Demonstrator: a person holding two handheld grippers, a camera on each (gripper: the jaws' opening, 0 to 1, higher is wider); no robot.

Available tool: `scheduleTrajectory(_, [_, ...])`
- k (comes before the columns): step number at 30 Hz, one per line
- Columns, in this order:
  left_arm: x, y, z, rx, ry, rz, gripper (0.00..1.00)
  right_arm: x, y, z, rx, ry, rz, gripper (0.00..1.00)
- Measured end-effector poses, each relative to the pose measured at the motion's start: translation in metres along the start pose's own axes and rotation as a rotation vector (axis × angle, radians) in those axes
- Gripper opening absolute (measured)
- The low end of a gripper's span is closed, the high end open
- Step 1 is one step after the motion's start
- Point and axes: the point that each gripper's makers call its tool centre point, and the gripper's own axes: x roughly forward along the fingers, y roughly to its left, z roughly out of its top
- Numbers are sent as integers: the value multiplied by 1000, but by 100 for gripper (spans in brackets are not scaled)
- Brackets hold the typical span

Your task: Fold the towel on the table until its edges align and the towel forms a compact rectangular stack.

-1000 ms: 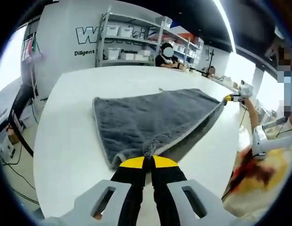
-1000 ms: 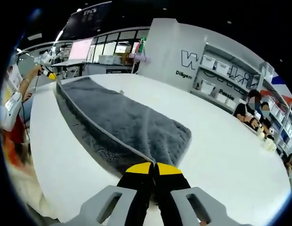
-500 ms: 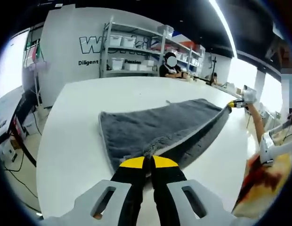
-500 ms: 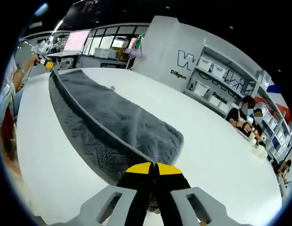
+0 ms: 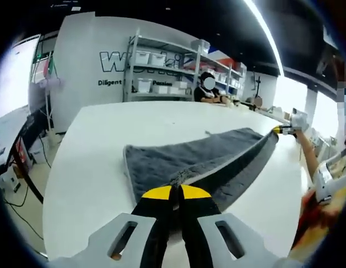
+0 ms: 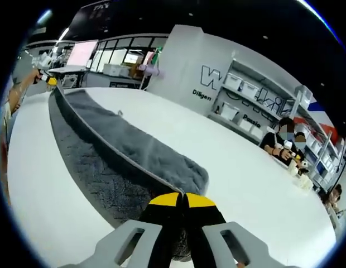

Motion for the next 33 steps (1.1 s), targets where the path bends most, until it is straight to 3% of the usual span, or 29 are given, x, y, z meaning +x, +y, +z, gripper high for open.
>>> scheduleTrajectory(18, [12,27,19,1,-69,11,3,22,-11,21,9,-50,-66,0])
scheduleTrajectory(33, [31,38,35,28,-69,43,3,41,-26,49,-18,-74,-118,0])
